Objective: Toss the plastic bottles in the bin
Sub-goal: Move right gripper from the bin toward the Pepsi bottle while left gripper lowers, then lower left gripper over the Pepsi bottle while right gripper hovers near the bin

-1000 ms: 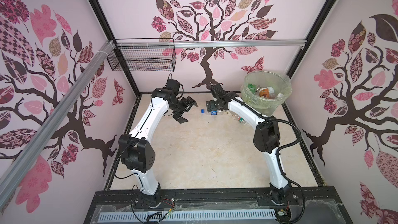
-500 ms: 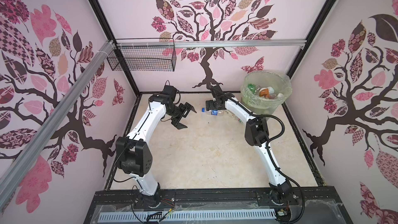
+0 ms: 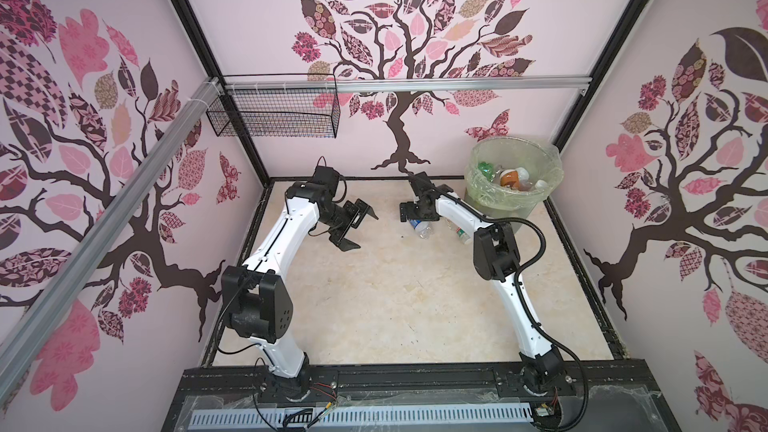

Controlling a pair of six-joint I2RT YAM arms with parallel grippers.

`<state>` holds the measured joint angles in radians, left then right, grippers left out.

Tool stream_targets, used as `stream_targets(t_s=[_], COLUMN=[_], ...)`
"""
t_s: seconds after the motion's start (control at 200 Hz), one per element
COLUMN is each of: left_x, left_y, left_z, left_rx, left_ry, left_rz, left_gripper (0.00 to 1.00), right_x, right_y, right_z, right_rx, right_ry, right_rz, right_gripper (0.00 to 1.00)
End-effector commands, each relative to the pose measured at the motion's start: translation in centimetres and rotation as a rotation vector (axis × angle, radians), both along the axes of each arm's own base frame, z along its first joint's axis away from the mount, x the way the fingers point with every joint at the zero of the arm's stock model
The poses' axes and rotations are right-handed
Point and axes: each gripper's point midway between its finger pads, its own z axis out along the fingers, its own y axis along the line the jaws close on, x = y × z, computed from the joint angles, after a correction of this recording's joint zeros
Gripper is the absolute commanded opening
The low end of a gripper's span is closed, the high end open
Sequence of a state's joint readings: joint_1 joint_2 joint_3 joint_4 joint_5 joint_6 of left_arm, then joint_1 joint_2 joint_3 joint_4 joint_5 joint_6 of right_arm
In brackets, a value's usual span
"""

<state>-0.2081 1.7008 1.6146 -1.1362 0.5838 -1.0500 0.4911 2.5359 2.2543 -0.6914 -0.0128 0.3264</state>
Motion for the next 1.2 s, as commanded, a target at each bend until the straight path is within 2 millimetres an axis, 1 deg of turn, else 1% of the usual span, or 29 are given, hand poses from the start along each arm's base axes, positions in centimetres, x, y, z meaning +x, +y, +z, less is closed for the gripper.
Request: stream_targets(t_s=[0.0, 0.09, 0.13, 0.145, 0.21, 0.29, 0.37, 0.43, 0.485, 0.575, 0.615, 0.62, 0.63, 0.735, 0.83, 0.875, 0.97, 1.025, 1.11, 1.16, 1.195], left_x=[0.8, 0.9, 1.0, 1.0, 1.3, 1.8, 2.6, 3.6, 5.1, 7.7, 8.6, 8.9, 9.2, 11.3, 12.9, 13.6, 14.9, 15.3, 15.7, 15.7, 15.9], left_y=[0.2, 0.2, 0.2, 0.2, 0.3, 0.5, 1.2, 1.9, 2.1, 1.6, 1.5, 1.5, 1.4, 1.3, 0.6, -0.1, -2.4, -3.3, -4.4, -4.7, -4.5], left_z=[0.4, 0.6, 0.6, 0.8, 0.9, 1.1, 1.3, 1.4, 1.5, 1.3, 0.6, 0.9, 1.2, 0.2, -1.4, -2.1, -3.7, -4.5, -6.3, -7.4, -8.2], left_rx=[0.006, 0.007, 0.006, 0.006, 0.01, 0.016, 0.03, 0.048, 0.055, 0.059, 0.066, 0.065, 0.064, 0.09, 0.11, 0.108, 0.075, 0.108, 0.173, 0.207, 0.242], left_ry=[-0.026, -0.035, -0.037, -0.04, -0.047, -0.062, -0.072, -0.082, -0.1, -0.131, -0.125, -0.137, -0.148, -0.166, -0.172, -0.178, -0.19, -0.206, -0.222, -0.221, -0.221], left_rz=[0.013, 0.016, 0.019, 0.021, 0.026, 0.029, 0.047, 0.059, 0.065, 0.05, 0.043, 0.044, 0.044, 0.03, 0.001, -0.023, -0.057, -0.092, -0.159, -0.188, -0.204], left_gripper=[0.98, 0.98, 0.98, 0.98, 0.98, 0.98, 0.98, 0.98, 0.98, 0.98, 0.98, 0.98, 0.98, 0.98, 0.98, 0.98, 0.98, 0.98, 0.98, 0.98, 0.98], right_x=[-2.1, -3.7, -4.2, -4.7, -5.8, -6.7, -7.1, -7.4, -7.7, -8.3, -8.6, -8.7, -8.8, -10.1, -11.2, -11.7, -12.7, -13.3, -14.3, -14.8, -15.2], right_y=[1.8, 2.8, 3.4, 3.4, 3.8, 3.6, 3.1, 2.6, 2.2, 1.1, 0.5, 0.4, 0.3, -1.1, -2.6, -3.4, -5.0, -5.7, -6.8, -7.4, -7.8], right_z=[5.4, 6.2, 7.1, 6.8, 7.5, 8.3, 9.2, 10.2, 11.3, 13.3, 13.9, 14.3, 14.3, 16.2, 17.8, 18.6, 20.2, 21.0, 22.1, 22.6, 22.8], right_rx=[0.044, 0.048, 0.055, 0.049, 0.05, 0.06, 0.056, 0.045, 0.036, 0.013, 0.005, 0.005, 0.003, -0.016, -0.027, -0.03, -0.012, 0.004, 0.018, 0.025, 0.032], right_ry=[-0.031, -0.025, -0.034, -0.024, -0.021, -0.016, -0.025, -0.038, -0.051, -0.082, -0.091, -0.097, -0.096, -0.123, -0.159, -0.179, -0.21, -0.223, -0.241, -0.25, -0.253], right_rz=[0.034, 0.056, 0.066, 0.07, 0.081, 0.066, 0.056, 0.06, 0.065, 0.057, 0.052, 0.051, 0.05, 0.046, 0.037, 0.029, 0.005, -0.007, -0.023, -0.035, -0.042], right_gripper=[0.99, 0.99, 0.99, 1.0, 1.0, 0.99, 0.99, 1.0, 1.0, 1.0, 1.0, 0.99, 0.99, 1.0, 1.0, 1.0, 1.0, 1.0, 0.99, 1.0, 0.99])
